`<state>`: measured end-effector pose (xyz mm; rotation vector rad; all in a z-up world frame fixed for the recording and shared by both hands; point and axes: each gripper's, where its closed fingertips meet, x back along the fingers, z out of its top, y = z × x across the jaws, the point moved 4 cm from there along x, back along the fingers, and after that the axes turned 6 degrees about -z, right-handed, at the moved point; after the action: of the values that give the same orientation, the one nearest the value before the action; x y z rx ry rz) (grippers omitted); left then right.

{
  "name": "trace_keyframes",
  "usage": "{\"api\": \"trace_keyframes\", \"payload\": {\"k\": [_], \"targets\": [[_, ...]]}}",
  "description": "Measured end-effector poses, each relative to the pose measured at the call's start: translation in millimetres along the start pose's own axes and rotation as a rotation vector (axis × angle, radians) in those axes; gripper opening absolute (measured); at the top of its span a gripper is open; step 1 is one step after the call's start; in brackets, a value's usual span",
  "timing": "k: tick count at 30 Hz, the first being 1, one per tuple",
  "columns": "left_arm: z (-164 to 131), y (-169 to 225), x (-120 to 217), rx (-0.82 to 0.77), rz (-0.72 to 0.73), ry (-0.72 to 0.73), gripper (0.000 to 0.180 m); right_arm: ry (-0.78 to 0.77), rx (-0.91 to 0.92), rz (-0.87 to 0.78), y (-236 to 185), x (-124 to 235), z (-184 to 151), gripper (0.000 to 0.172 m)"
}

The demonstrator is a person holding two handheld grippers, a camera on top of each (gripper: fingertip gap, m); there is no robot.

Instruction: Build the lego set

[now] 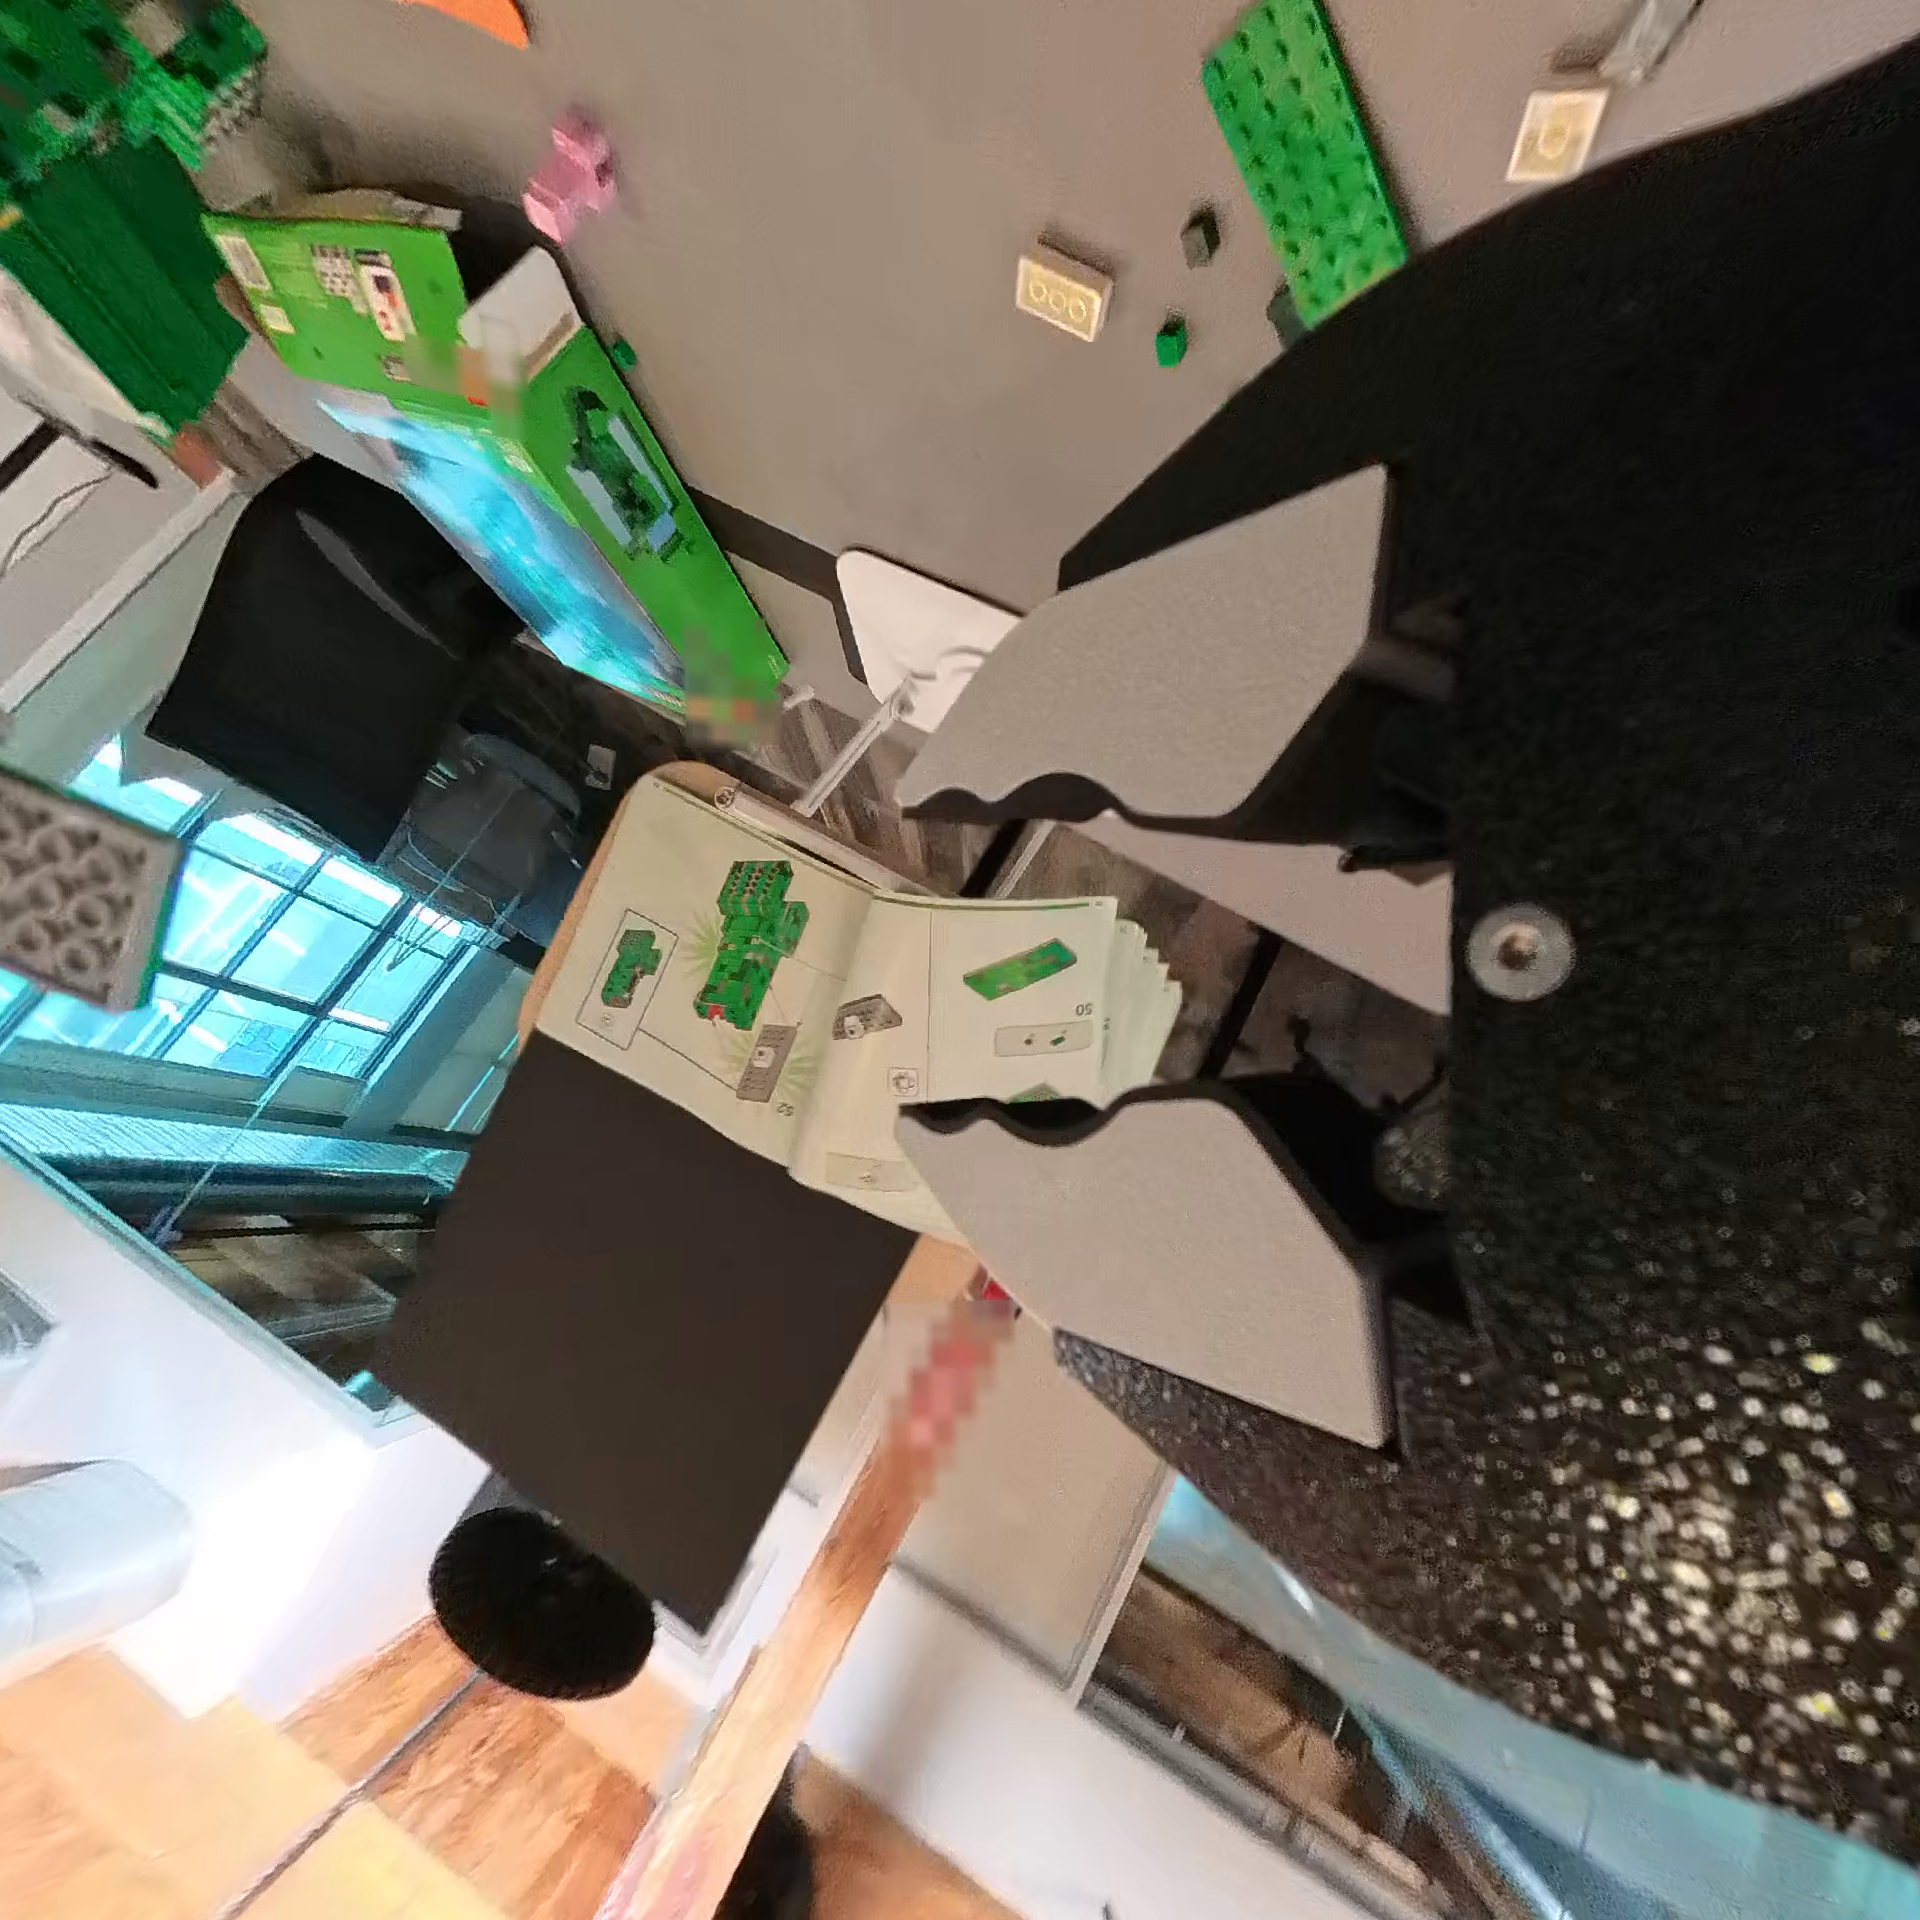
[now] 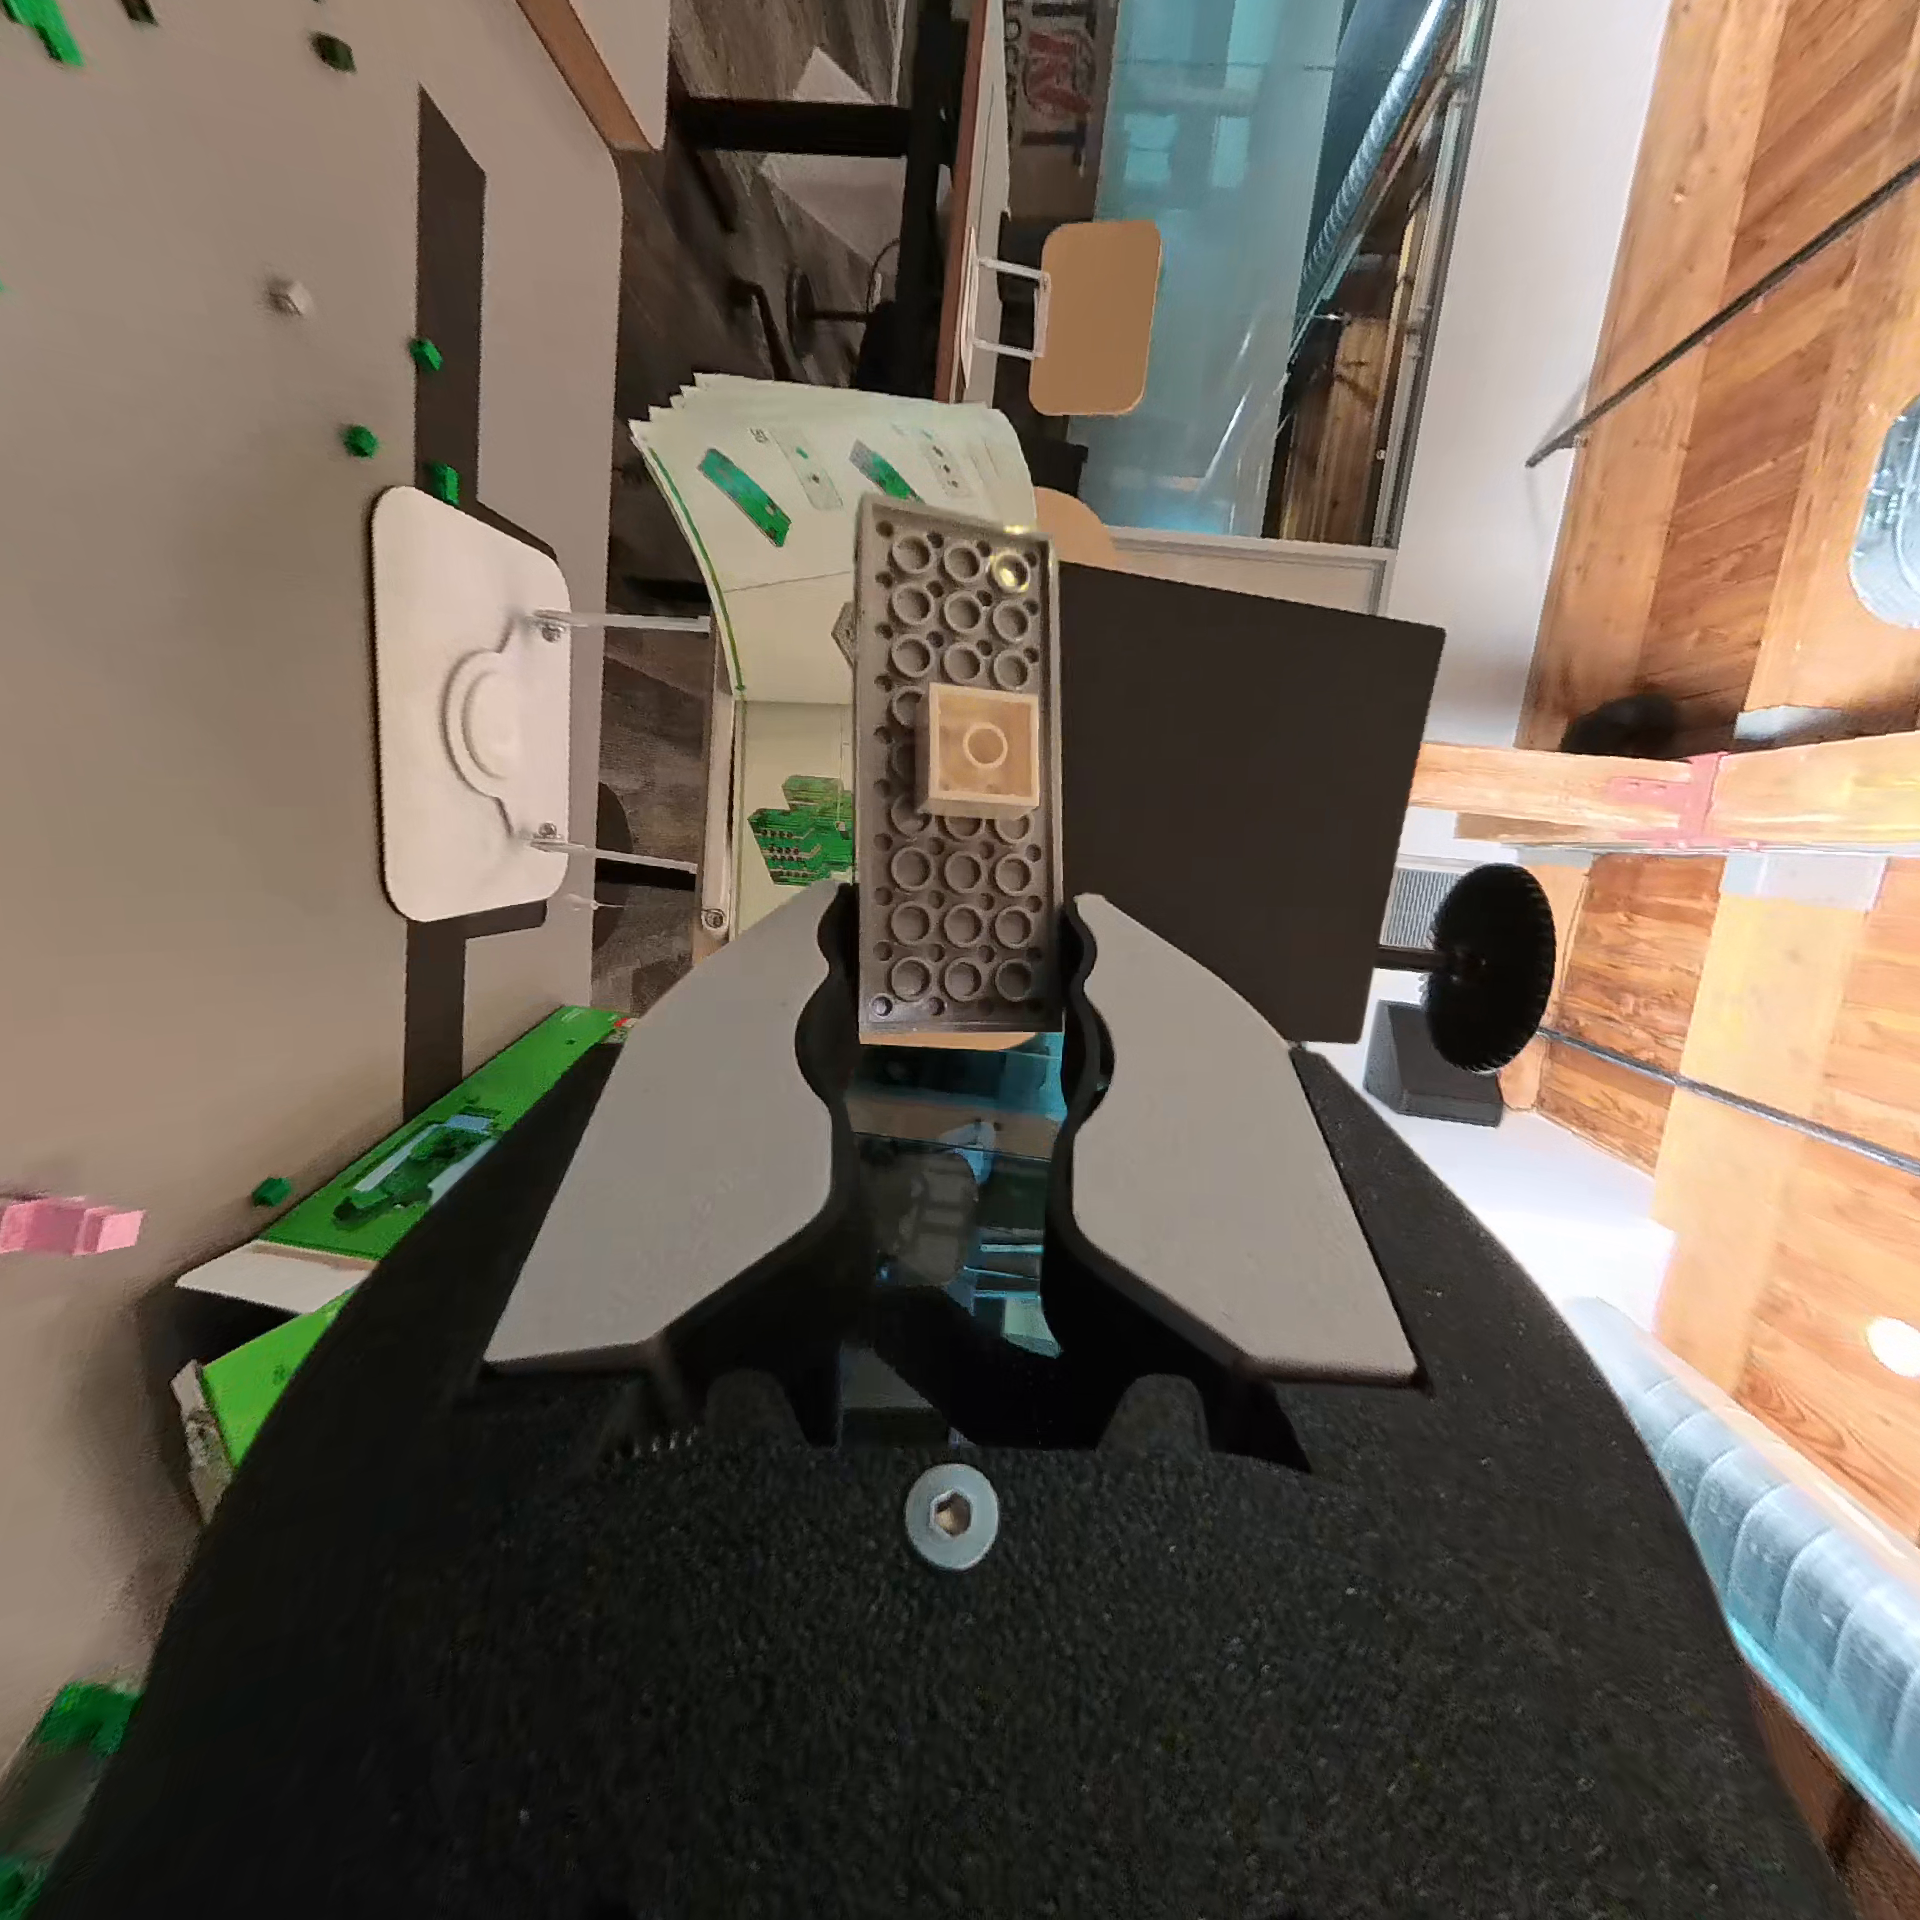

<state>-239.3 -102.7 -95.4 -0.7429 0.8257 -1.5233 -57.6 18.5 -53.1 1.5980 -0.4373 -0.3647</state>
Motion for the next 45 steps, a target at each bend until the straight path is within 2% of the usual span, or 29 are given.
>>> {"api": "trace_keyframes", "payload": {"k": [6, 8, 12, 14, 16, 20, 27, 31, 32, 33, 34, 36, 38, 40, 42, 44, 45], "targets": [[1.3, -7.8, 3.6, 0.198, -0.053, 0.092, 0.051, 0.013, 0.014, -0.001, -3.4, -7.4, 5.7, 0.035], [7.4, -4.7, 1.0, 0.301, -0.135, 0.133, 0.053, 0.018, 0.017, -0.003, -2.9, -7.8, 8.9, 0.035], [42.6, -7.0, 2.4, 0.664, -0.316, 0.423, 0.051, 0.031, 0.022, -0.003, -2.3, -11.1, 15.5, 0.035], [52.0, -14.5, 2.6, 0.924, -0.375, 0.542, 0.041, 0.04, 0.026, -0.008, -1.9, -10.5, 19.3, 0.035], [58.0, -14.7, 2.3, 1.073, -0.455, 0.63, 0.034, 0.05, 0.026, -0.01, -0.7, -7.3, 23.8, 0.035], [55.8, -7.4, -8.9, 1.111, -0.456, 0.554, 0.026, 0.085, 0.039, -0.014, -1.0, -1.1, 36.0, 0.035], [57.6, -1.7, -17.2, 1.145, -0.498, 0.556, 0.032, 0.134, 0.061, 0.003, -7.8, 2.4, 52.3, 0.035], [62.7, 6.3, -21.8, 1.184, -0.635, 0.587, 0.037, 0.184, 0.109, 0.0, -13.3, 6.2, 66.7, 0.035], [65.2, 9.5, -17.5, 1.199, -0.688, 0.604, 0.036, 0.2, 0.131, -0.014, -14.4, 6.8, 69.0, 0.035], [67.6, 13.2, -17.3, 1.203, -0.745, 0.615, 0.024, 0.214, 0.156, -0.032, -15.2, 9.1, 70.6, 0.035], [70.2, 17.5, -16.4, 1.185, -0.805, 0.631, 0.008, 0.222, 0.184, -0.047, -16.4, 9.3, 71.9, 0.035], [72.4, 18.5, -13.0, 1.144, -0.819, 0.68, 0.006, 0.255, 0.244, -0.144, -14.1, 13.2, 73.7, 0.036], [76.7, 19.3, -7.1, 0.998, -0.777, 0.742, 0.006, 0.316, 0.284, -0.254, -11.1, 21.5, 77.0, 0.037], [77.9, 17.6, -2.4, 0.785, -0.6, 0.751, 0.005, 0.324, 0.26, -0.291, -9.0, 28.8, 72.0, 0.051], [80.5, 20.3, 8.4, 0.457, -0.376, 0.756, 0.005, 0.309, 0.151, -0.248, -8.5, 35.3, 57.4, 0.058], [82.7, 26.1, 16.6, 0.142, -0.173, 0.704, 0.005, 0.344, -0.051, -0.115, -12.7, 42.3, 42.7, 0.058], [82.9, 27.9, 16.5, 0.057, -0.123, 0.651, 0.005, 0.369, -0.176, -0.008, -16.6, 44.9, 37.5, 0.053]]}}
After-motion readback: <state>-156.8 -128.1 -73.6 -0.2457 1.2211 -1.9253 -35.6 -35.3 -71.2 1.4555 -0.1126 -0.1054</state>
